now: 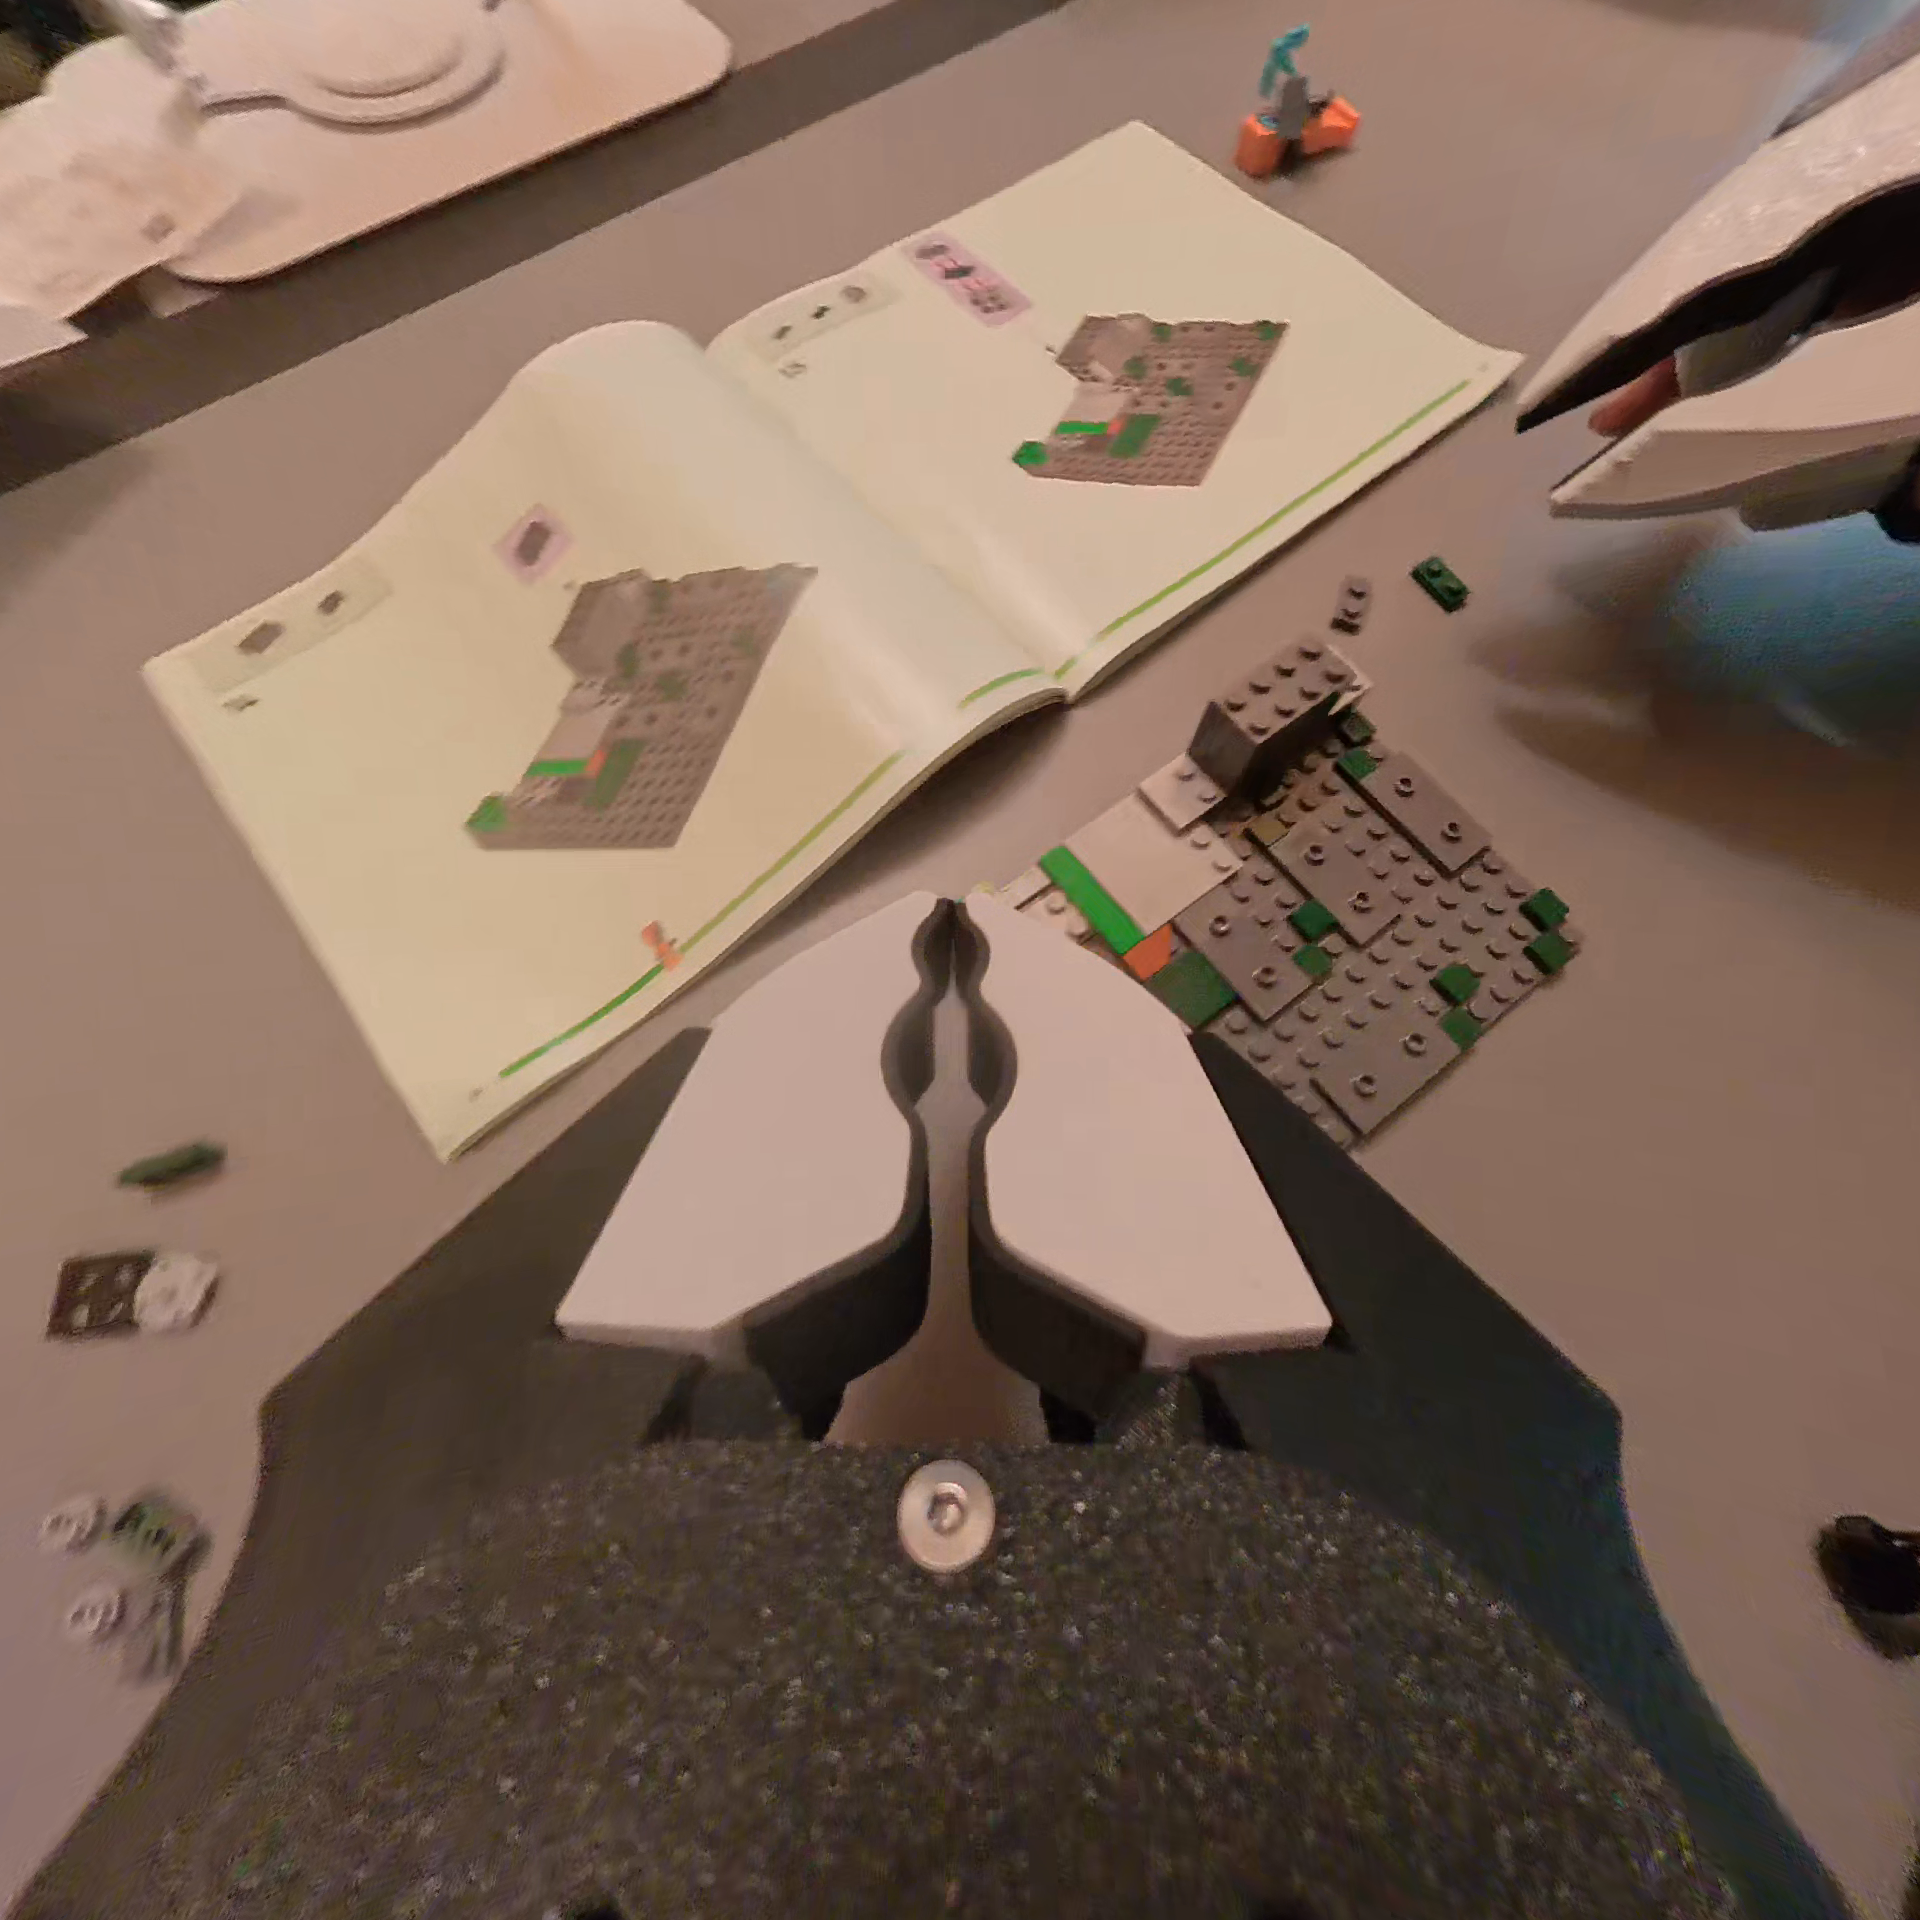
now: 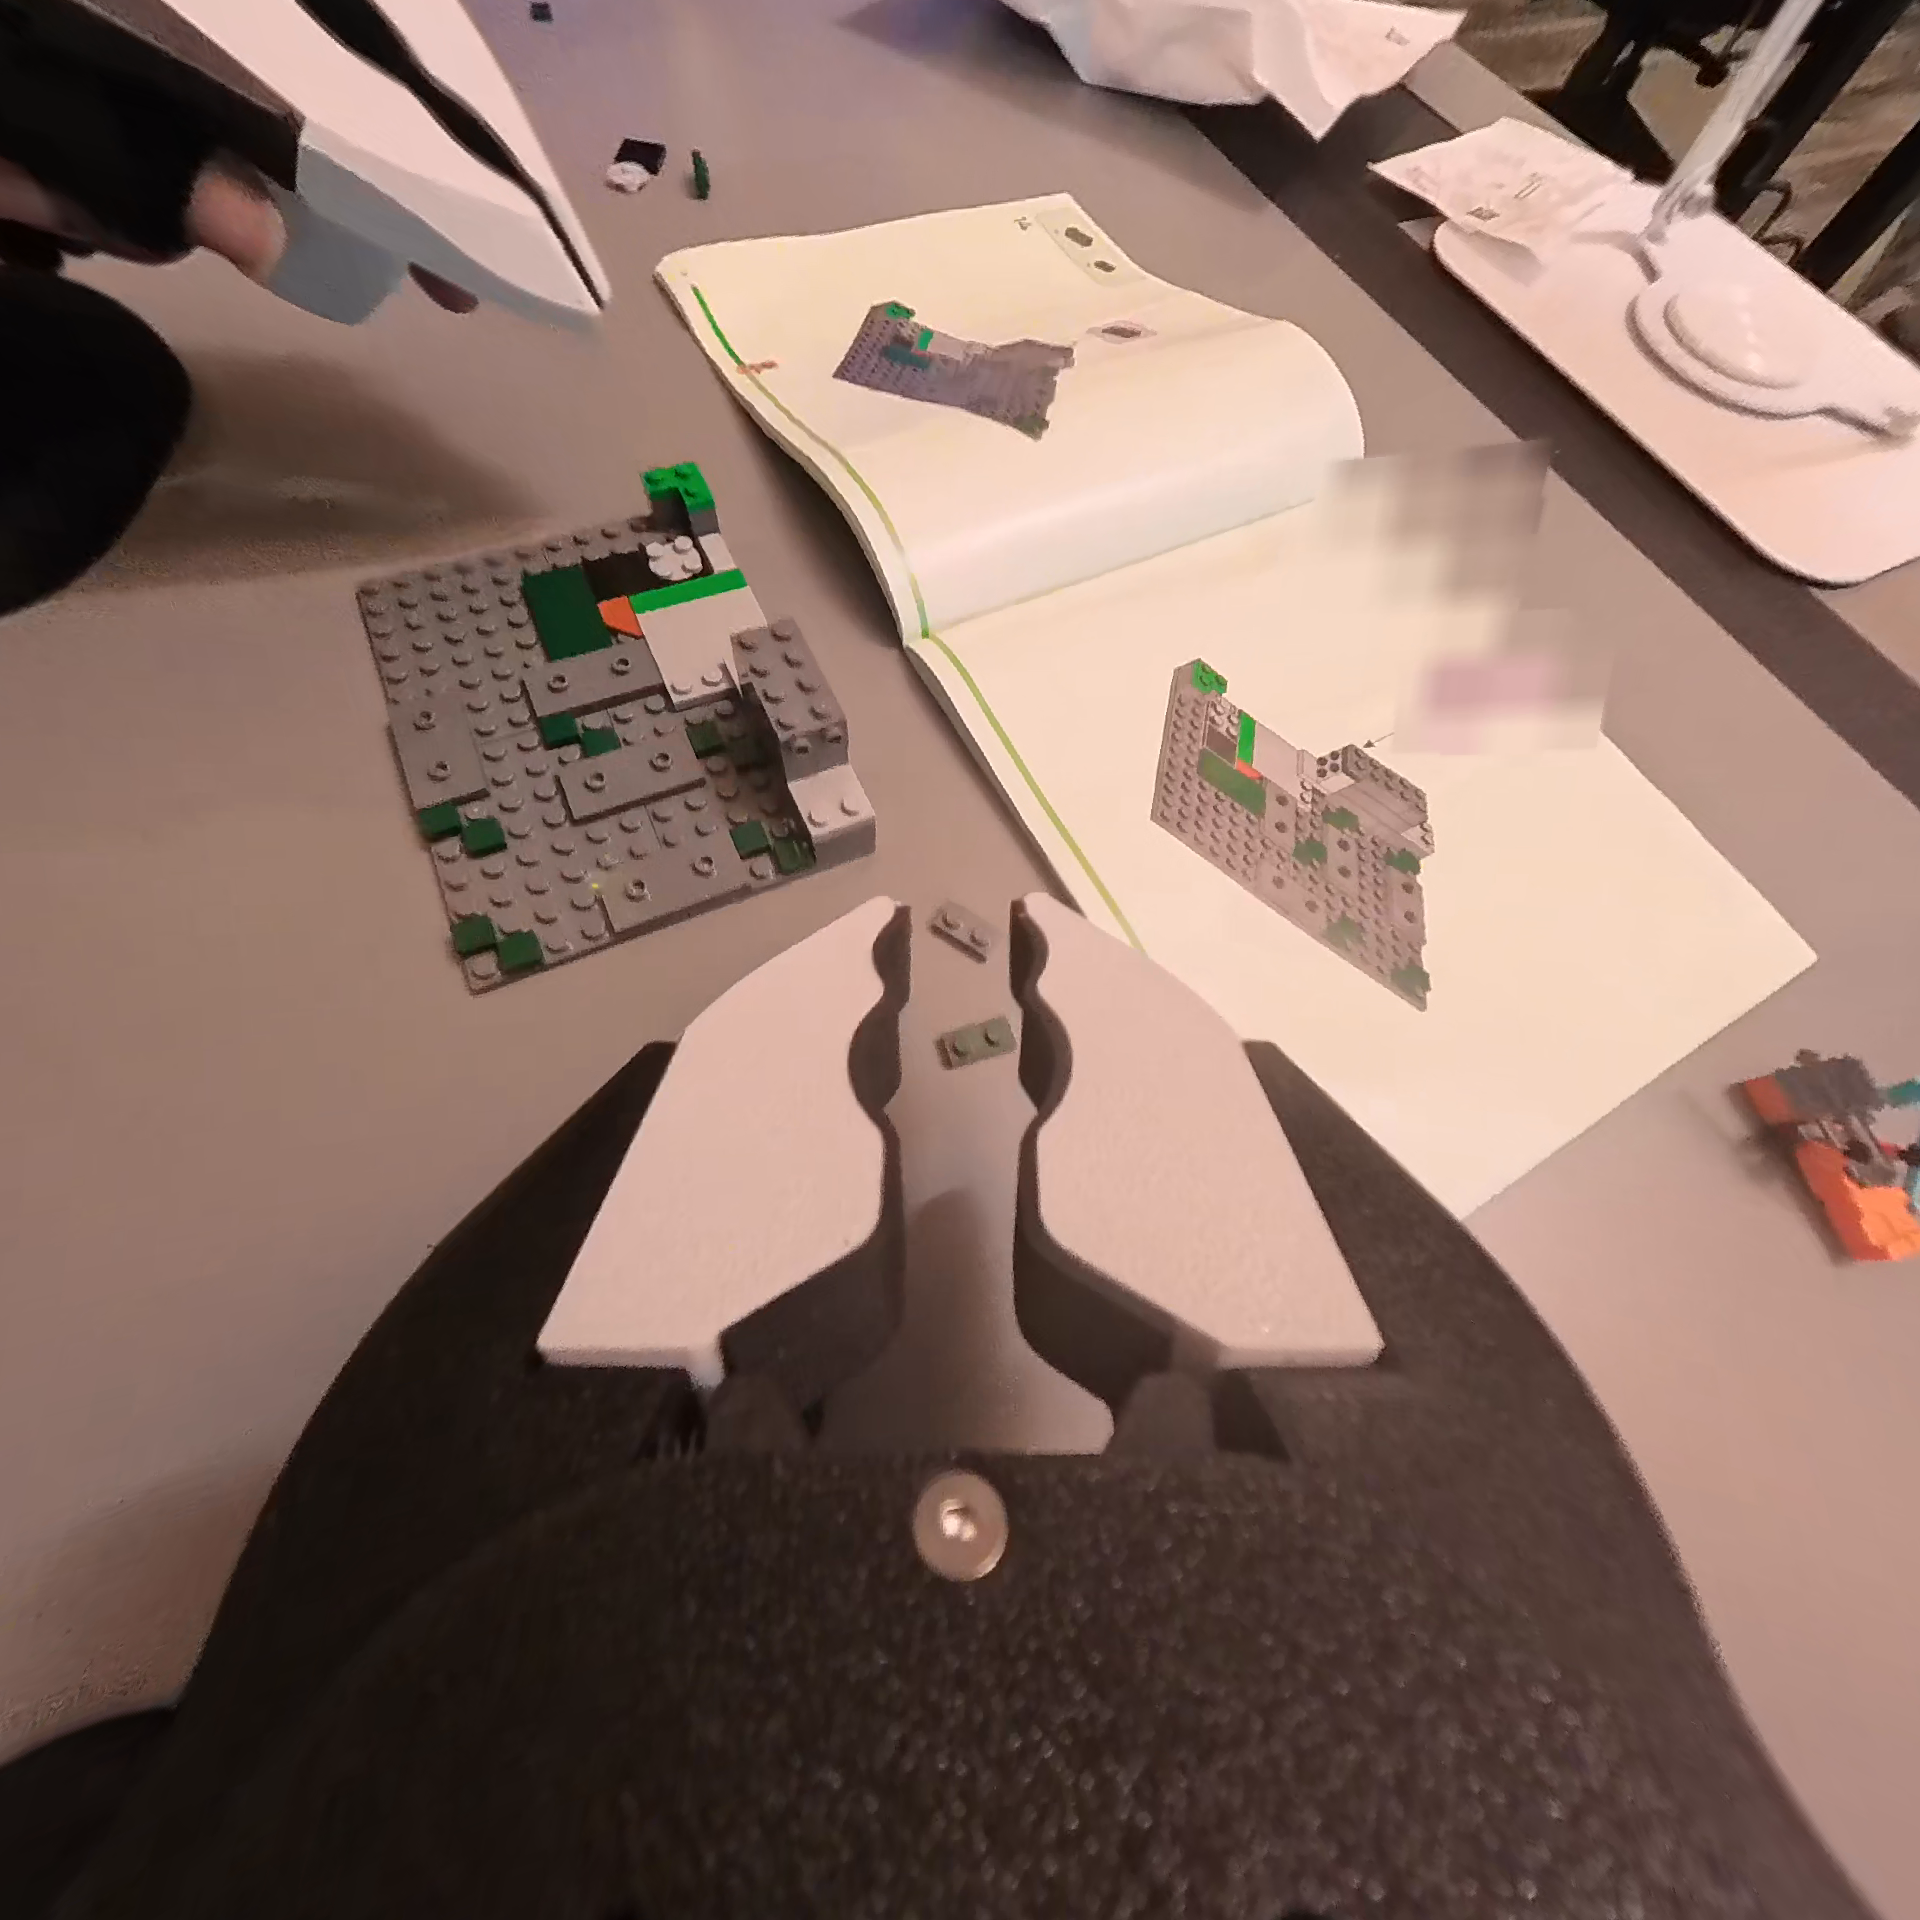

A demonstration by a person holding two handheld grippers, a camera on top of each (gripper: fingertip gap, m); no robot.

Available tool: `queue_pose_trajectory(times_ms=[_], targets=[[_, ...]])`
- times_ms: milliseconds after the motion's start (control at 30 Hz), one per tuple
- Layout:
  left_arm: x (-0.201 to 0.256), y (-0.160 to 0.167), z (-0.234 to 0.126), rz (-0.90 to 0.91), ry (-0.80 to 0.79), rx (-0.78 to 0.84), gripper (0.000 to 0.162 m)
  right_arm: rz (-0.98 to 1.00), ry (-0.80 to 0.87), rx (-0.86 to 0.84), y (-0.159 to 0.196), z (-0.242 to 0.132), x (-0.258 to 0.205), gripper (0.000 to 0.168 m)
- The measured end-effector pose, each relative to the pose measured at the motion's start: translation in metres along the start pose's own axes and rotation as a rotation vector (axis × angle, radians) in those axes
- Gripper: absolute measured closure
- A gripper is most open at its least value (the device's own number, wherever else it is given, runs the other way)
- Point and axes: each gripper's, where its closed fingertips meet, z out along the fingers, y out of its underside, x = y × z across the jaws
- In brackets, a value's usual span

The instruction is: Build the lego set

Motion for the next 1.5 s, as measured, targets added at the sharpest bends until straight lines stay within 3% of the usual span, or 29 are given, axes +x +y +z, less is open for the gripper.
queue_pose_trajectory(times_ms=[533,967,1133,1267,1400,1500], targets=[[-0.060,0.036,-0.102,-0.187,-0.156,0.285,0.162,0.163,0.165,0.206,-0.053,0.002,0.003,0.168],[-0.191,0.096,-0.252,-0.306,-0.639,0.327,0.162,0.177,0.224,0.179,-0.056,0.011,-0.001,0.168],[-0.235,0.113,-0.280,-0.342,-0.775,0.250,0.151,0.161,0.218,0.182,-0.056,0.014,0.000,0.168],[-0.260,0.115,-0.280,-0.363,-0.772,0.182,0.140,0.155,0.212,0.176,-0.052,0.012,0.005,0.168],[-0.301,0.120,-0.300,-0.227,-0.841,-0.051,0.144,0.149,0.223,0.169,-0.048,0.006,0.011,0.168],[-0.335,0.134,-0.296,-0.157,-0.725,-0.233,0.146,0.158,0.227,0.165,-0.044,0.002,0.016,0.168]])
